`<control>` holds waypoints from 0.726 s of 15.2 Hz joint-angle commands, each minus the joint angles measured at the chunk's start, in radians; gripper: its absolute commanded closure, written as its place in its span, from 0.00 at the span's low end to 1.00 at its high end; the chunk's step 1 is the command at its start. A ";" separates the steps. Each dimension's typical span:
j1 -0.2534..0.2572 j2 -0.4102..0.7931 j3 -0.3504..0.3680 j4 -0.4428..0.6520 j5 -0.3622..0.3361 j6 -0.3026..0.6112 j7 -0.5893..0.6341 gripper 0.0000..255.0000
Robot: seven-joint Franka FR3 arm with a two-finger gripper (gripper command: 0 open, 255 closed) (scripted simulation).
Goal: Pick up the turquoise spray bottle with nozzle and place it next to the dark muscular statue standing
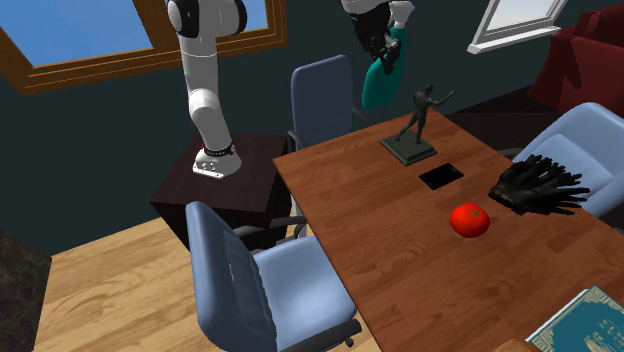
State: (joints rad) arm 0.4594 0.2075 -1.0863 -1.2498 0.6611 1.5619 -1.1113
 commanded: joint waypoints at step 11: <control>0.159 0.078 0.073 0.063 -0.006 0.104 0.229 1.00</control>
State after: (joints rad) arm 0.6082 0.2752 -1.0190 -1.1916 0.6519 1.6558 -0.8994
